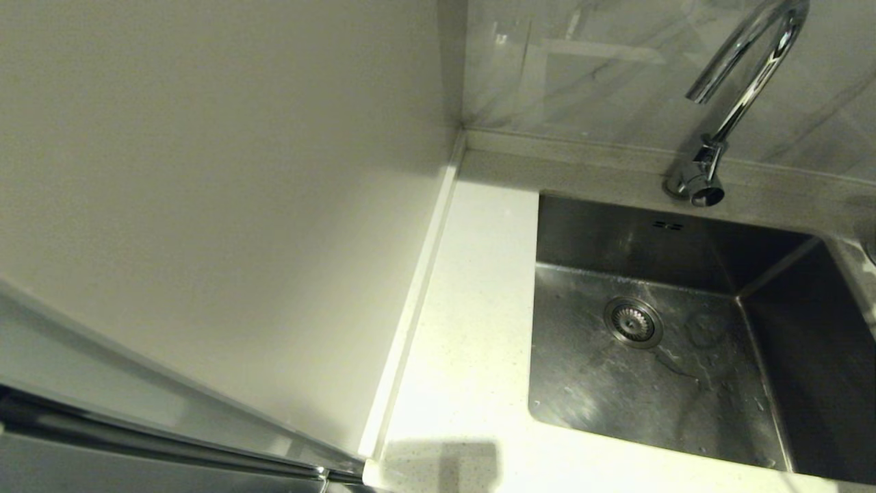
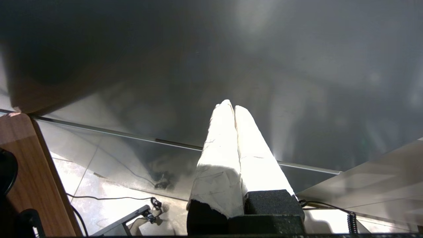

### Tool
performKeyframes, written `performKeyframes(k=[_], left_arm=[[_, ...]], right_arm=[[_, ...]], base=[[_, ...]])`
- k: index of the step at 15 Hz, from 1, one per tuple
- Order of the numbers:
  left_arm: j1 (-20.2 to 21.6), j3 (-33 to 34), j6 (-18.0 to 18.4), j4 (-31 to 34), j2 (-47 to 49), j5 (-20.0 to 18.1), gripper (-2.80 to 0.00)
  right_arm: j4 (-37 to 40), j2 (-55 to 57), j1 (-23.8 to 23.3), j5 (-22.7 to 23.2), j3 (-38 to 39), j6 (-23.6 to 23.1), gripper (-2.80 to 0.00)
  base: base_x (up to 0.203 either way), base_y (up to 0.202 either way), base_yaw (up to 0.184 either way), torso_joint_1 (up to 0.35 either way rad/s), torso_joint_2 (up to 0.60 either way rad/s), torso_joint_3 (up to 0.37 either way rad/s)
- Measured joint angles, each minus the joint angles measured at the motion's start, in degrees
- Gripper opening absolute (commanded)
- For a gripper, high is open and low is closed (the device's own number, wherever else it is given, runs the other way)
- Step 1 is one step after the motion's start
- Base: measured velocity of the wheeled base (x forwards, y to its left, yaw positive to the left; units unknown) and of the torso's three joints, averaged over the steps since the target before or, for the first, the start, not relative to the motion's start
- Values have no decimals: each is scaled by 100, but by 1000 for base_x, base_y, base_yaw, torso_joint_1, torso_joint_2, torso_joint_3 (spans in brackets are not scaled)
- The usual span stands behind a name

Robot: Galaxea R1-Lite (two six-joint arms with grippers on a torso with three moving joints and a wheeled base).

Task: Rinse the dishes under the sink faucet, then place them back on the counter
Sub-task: Put a bowl into the sink

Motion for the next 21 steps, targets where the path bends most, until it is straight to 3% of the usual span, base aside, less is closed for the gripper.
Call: performKeyframes(k=[14,21], left_arm=[[0,0,-2,0,0,1,-280],[0,0,0,0,0,1,-280]], right_arm=[[-2508,1740,-229,-17,-55,10,0],[-1801,1768,-240,134,-55,16,0]], base=[[0,0,0,0,0,0],[0,0,0,0,0,0]])
